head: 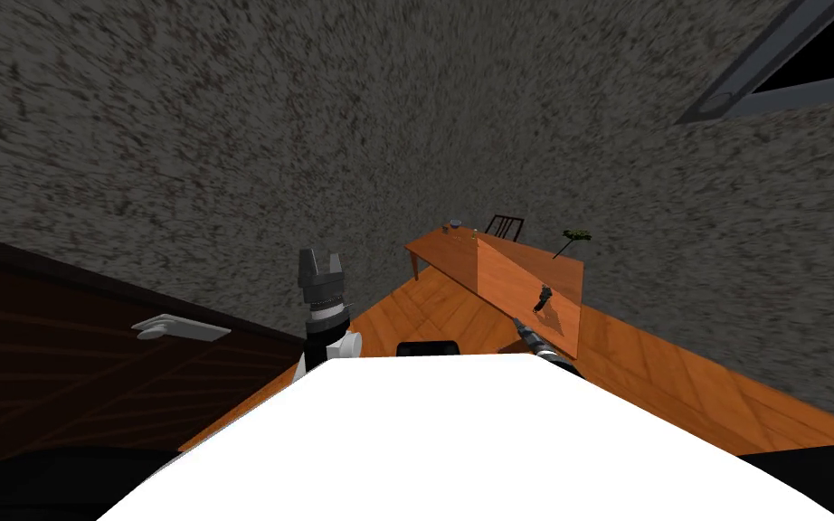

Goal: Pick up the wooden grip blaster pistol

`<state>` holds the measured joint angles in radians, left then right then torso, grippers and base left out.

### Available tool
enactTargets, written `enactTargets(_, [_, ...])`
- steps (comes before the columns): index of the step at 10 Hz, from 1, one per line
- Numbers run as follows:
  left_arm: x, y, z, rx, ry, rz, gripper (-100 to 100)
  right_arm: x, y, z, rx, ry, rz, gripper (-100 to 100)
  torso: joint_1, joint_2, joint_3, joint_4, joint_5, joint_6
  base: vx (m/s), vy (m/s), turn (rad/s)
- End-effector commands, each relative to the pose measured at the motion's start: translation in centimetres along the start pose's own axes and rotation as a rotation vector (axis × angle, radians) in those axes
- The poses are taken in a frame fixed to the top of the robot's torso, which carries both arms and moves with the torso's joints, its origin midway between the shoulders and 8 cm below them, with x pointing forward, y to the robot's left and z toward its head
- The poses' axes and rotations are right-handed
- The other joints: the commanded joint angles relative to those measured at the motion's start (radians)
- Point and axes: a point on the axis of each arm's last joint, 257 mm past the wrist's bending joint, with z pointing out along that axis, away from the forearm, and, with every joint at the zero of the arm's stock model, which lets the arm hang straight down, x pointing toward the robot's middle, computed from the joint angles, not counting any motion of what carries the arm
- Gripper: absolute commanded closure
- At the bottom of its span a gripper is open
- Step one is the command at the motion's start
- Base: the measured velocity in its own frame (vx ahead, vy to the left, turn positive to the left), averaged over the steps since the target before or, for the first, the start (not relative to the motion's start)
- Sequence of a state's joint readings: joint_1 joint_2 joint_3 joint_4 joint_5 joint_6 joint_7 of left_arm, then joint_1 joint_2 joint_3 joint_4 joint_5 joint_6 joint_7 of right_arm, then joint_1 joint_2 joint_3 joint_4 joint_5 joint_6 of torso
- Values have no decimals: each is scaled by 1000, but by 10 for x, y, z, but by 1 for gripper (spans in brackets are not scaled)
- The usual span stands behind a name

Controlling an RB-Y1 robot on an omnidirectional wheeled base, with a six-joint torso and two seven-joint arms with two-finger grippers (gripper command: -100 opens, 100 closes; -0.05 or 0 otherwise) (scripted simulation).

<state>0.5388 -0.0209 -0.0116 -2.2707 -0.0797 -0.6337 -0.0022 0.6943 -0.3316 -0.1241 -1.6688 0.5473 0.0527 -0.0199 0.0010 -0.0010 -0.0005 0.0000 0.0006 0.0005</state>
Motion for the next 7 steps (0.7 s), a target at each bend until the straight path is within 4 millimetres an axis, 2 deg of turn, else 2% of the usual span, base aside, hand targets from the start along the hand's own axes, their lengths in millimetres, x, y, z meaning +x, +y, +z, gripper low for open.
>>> enactTargets(1, [0,0,0,0,0,0,0,5,-22,-2,46,11,-30,-100,0,0,0,0,0,0,71,23,109])
enactTargets(3, [0,0,0,0,0,0,0,1,-84,-15,177,27,-136,-100,-2,-1,0,0,0,0,119,20,265])
enactTargets(4, [0,0,0,0,0,0,0,4,-90,-16,188,34,-136,-100,-2,-3,-2,-1,0,0,111,-1,107])
enactTargets(5, [0,0,0,0,0,0,0,-1,-116,-24,245,39,-187,-100,-3,-2,-1,-1,-1,1,111,-14,210])
enactTargets(6, [0,0,0,0,0,0,0,2,-123,-26,258,47,-187,-100,-4,-2,-1,0,-1,0,90,-20,86])
enactTargets(7, [0,0,0,0,0,0,0,-1,-155,-37,325,60,-236,-100,-4,-1,-1,0,-1,1,109,-16,184])
